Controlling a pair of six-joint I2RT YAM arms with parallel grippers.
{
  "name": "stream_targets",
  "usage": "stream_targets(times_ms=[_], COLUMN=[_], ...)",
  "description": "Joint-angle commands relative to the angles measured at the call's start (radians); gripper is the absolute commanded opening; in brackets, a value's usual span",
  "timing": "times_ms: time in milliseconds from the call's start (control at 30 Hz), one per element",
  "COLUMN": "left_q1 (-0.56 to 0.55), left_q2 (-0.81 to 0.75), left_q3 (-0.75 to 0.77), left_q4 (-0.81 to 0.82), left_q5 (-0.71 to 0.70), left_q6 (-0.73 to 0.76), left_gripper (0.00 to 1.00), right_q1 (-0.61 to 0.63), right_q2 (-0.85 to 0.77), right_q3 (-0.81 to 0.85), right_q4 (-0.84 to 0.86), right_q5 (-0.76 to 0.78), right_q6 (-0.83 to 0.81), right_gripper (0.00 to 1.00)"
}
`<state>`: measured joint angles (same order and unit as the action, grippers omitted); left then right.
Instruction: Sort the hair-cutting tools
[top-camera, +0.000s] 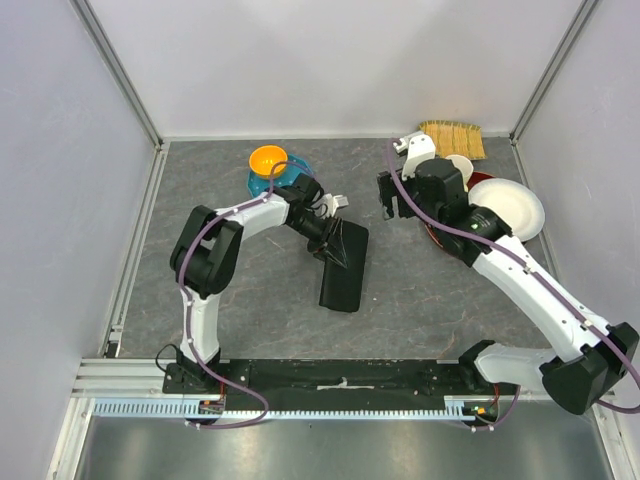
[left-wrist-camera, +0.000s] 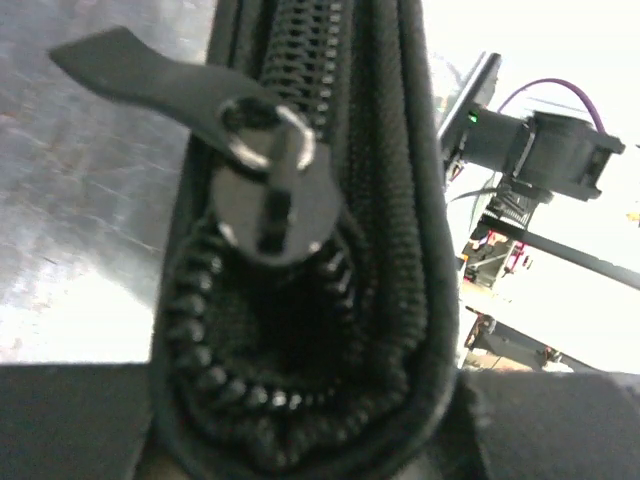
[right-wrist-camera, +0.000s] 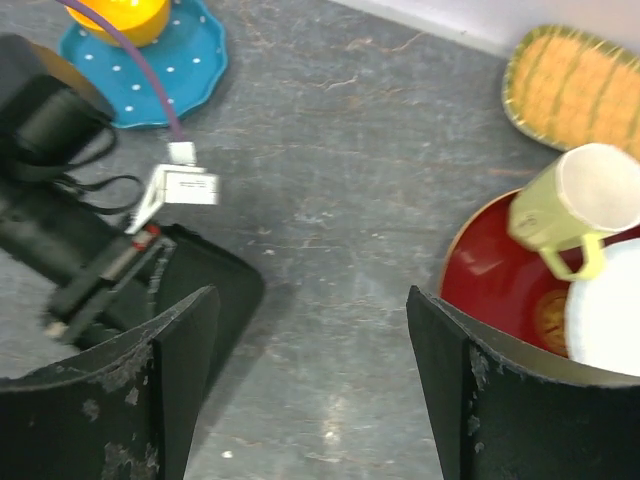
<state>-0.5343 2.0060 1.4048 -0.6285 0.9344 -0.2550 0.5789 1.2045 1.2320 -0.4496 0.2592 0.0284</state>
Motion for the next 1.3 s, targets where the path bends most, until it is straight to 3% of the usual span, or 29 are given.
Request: stream_targets(times_ms=[0, 133, 167, 367, 500, 767, 967, 1267], left_q1=[0.008, 0.03, 0.036, 0.077, 0.115, 0.145, 0.145, 0.145], left_q2=[0.045, 0.056, 0.056, -0.032, -0.171, -0.636, -0.898, -0.99], left_q3=[0.111, 0.112, 0.112, 0.073, -0.019, -0.183, -0.208, -0.144], left_q4=[0.033, 0.003, -0.008, -0.08, -0.073, -0.03, -0.002, -0.04], left_q5=[0.018, -0.061, -0.084, -0.353, -0.622, -1.013, -1.118, -1.08], left_q6=[-0.082, -0.069, -0.061, -0.043, -0.09, -0.09, -0.063, -0.046], left_gripper=[0.26, 0.57, 0.99, 1.0, 1.0, 1.0, 1.0, 1.0], right_q1=[-0.001, -0.001, -0.001, -0.001, -0.002, -0.002, -0.002, -0.004], right_q2=[0.026, 0.026, 0.023, 0.041, 0.055, 0.024, -0.023, -0.023], right_q3=[0.008, -0.002, -0.005, -0.003, 0.011, -0.034, -0.068, -0.052], right_q4=[0.019, 0.017, 0.017, -0.018, -0.046, -0.034, 0.089, 0.195], right_q5=[-0.061, -0.083, -0.071, 0.08, 0.14, 0.233, 0.241, 0.204], right_q6=[0.205, 0.209, 0.214, 0.271, 0.323, 0.524, 0.519, 0.51], right_gripper=[0.83, 0.88, 0.89, 0.91, 0.91, 0.89, 0.89, 0.89])
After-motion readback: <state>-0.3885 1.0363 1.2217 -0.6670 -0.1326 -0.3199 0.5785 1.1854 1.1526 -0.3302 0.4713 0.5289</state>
